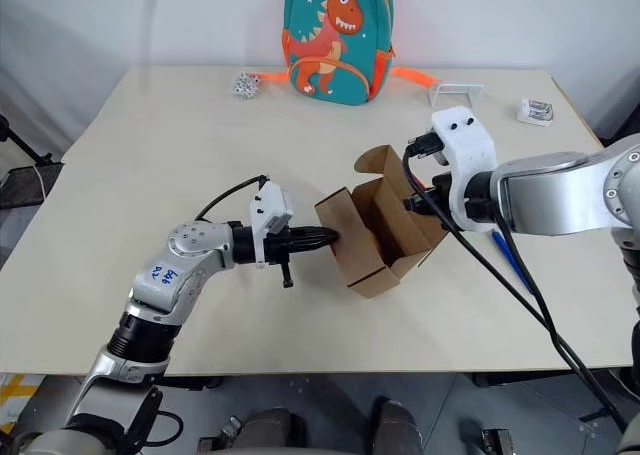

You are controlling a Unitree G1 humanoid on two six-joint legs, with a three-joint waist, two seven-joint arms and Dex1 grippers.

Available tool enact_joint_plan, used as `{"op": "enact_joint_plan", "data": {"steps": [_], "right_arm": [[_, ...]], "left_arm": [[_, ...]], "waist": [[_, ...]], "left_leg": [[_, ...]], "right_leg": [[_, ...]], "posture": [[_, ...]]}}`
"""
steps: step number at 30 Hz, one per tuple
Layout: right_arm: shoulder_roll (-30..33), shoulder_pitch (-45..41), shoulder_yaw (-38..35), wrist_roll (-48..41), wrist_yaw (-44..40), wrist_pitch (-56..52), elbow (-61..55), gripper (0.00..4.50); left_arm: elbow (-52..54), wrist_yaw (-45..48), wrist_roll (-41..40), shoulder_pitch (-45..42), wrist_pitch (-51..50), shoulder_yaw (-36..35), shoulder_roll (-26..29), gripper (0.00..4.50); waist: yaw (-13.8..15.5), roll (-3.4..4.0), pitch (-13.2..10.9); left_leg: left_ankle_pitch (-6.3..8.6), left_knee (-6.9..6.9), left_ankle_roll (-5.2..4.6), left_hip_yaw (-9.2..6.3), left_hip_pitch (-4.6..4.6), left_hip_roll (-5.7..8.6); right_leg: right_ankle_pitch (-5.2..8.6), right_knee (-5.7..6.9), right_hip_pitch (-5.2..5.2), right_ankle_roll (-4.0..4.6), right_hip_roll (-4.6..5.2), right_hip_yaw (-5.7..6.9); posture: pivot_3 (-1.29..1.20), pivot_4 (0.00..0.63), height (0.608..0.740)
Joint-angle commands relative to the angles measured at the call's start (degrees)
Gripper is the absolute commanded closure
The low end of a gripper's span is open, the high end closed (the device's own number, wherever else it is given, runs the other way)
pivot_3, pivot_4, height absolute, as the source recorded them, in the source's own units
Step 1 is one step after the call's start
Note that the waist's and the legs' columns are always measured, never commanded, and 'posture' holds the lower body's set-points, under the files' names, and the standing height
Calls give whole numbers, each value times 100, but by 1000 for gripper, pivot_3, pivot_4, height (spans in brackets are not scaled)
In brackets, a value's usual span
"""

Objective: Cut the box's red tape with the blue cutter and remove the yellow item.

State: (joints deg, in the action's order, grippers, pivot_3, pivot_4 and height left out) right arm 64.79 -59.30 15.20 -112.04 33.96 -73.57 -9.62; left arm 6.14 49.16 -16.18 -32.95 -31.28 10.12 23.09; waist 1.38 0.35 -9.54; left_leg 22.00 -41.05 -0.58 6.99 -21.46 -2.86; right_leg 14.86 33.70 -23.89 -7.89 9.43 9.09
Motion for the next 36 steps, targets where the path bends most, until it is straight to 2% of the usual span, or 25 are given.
{"op": "enact_joint_plan", "data": {"steps": [1, 9, 15, 21, 31, 32, 33, 36], "right_arm": [[96, -59, -118, -96, -169, 57, -162, 4458], [336, 159, -12, -96, 38, 78, -165, 4458], [300, 162, 87, -96, 246, 99, -212, 4458], [241, 301, 67, -96, 307, 188, -302, 4458], [379, 1097, -214, -96, 366, 542, -597, 4458], [391, 1113, -231, -96, 383, 566, -578, 4030], [420, 1115, -236, -96, 377, 556, -551, 3862], [477, 1116, -237, -44, 377, 522, -455, 2876]], "left_arm": [[-175, 9, 117, 408, -646, 344, 230, 4500], [-33, -76, 104, 477, -740, 371, 262, 4500], [-89, -120, 127, 450, -686, 352, 167, 4500], [-154, -146, 154, 426, -611, 316, 114, 4500], [-249, -214, 197, 328, -430, 160, 65, 4500], [-238, -210, 177, 324, -441, 138, 78, 4500], [-226, -223, 138, 322, -455, 92, 72, 4500], [-174, -214, 69, 317, -509, 18, 83, 4500]], "waist": [[2, -2, 3], [46, 0, 12], [29, -1, 9], [20, -1, 9], [13, -2, 8], [9, -2, 8], [5, -2, 8], [4, -2, 8]], "left_leg": [[0, 0, 0, 0, 4, 0], [11, -9, -19, -7, 18, 8], [10, -16, -15, -4, -73, 8], [7, -17, -11, 5, -81, 8], [6, -17, -12, 7, -81, 7], [6, -18, -12, 7, -81, 7], [6, -18, -12, 8, -81, 7], [6, -18, -11, 7, -80, 6]], "right_leg": [[0, 0, 3, 0, 0, 0], [0, -10, 29, 3, 12, -3], [-3, 9, -63, -1, 12, 12], [-4, 3, -69, -2, 11, 16], [-4, 5, -71, -2, 11, 15], [-4, 5, -71, -2, 11, 15], [-4, 5, -71, -2, 11, 14], [-4, 7, -72, -2, 11, 14]], "posture": [[0, 150, 740], [0, 150, 740], [0, 150, 740], [0, 150, 740], [0, 150, 740], [0, 150, 740], [0, 150, 740], [0, 150, 740]]}}
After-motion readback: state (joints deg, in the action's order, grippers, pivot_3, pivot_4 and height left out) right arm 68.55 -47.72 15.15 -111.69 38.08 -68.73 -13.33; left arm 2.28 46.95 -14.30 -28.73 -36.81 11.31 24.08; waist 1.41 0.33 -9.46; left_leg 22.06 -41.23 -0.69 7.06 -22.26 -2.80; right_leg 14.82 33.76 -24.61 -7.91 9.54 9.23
